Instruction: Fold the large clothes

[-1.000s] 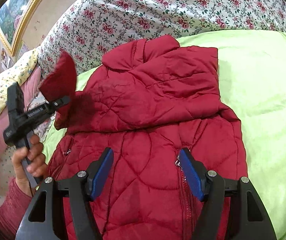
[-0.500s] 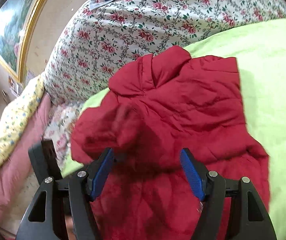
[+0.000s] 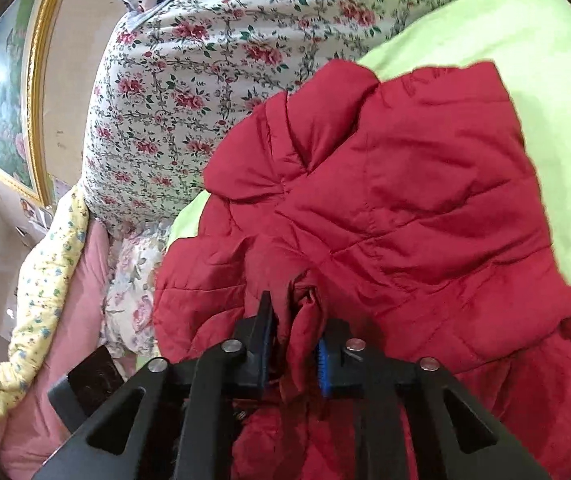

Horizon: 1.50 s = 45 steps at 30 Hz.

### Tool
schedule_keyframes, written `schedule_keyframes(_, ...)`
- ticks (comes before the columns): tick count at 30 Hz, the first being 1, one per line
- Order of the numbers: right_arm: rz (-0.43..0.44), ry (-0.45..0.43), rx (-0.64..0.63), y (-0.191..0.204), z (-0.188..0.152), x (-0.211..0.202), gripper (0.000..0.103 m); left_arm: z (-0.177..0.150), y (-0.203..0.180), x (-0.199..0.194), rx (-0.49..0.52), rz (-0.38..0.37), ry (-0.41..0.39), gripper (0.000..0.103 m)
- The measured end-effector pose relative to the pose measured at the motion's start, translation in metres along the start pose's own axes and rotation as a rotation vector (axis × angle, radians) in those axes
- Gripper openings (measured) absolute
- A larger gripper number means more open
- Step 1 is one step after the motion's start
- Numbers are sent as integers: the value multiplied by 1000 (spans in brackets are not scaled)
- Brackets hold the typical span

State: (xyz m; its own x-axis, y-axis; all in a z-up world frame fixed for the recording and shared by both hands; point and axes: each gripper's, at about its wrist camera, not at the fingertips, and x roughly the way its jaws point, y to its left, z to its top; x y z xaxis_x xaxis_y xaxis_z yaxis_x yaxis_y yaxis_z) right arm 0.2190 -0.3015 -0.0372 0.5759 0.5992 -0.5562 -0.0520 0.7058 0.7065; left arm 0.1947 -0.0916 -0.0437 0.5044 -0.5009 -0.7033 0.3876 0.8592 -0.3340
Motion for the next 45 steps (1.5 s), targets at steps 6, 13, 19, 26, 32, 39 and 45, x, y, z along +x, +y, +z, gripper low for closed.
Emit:
schedule_keyframes(6, -62, -53, -58, -2, 4, -18, 13, 3, 11, -30, 19, 16, -39, 45)
schedule_keyframes(13, -162, -91, -75, -24, 9, -29, 12, 25, 63, -58, -70, 134, -113, 45)
schedule_keyframes(19, -257, -93, -161, -25, 7, -17, 12, 28, 118, -43, -155, 256, -98, 45)
schedule_keyframes(26, -382, -183, -250, -1, 2, -36, 38, 21, 123, -24, -155, 299, -64, 45)
schedule_keyframes(32, -380, -255, -463, 51, -16, -46, 38, 22, 122, -20, -154, 330, -59, 45)
schedule_keyframes(39, -395, -46, -512, 25, -33, 20, 36, 23, 119, -22, -136, 340, -49, 45)
schedule_keyframes(45, -417, -16, -453, 2, -22, 30, 36, 27, 102, -46, -135, 277, -98, 45)
